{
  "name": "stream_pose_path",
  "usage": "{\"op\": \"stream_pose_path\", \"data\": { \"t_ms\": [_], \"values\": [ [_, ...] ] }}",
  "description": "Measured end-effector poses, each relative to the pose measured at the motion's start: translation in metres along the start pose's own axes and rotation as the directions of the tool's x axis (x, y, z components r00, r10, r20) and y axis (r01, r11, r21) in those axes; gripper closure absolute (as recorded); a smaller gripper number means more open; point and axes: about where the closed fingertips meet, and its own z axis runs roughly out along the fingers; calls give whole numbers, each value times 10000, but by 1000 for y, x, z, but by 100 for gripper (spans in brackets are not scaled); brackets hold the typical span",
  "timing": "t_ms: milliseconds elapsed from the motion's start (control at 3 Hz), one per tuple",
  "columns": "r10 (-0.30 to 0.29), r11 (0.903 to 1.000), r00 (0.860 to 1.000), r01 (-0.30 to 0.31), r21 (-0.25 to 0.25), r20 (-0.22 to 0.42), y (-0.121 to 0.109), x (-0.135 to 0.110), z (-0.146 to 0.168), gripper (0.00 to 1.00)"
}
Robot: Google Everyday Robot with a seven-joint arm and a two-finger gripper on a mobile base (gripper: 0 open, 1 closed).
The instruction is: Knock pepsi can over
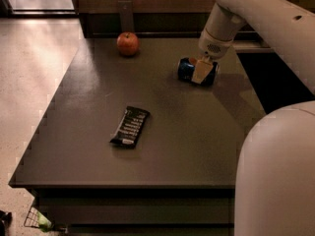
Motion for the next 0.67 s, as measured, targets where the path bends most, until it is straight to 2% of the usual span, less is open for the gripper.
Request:
{"op": "stream_pose_path", "data": {
  "t_ms": [667],
  "values": [
    [-8, 10000, 10000, 8, -35, -11, 0, -1, 2, 20]
  ]
}}
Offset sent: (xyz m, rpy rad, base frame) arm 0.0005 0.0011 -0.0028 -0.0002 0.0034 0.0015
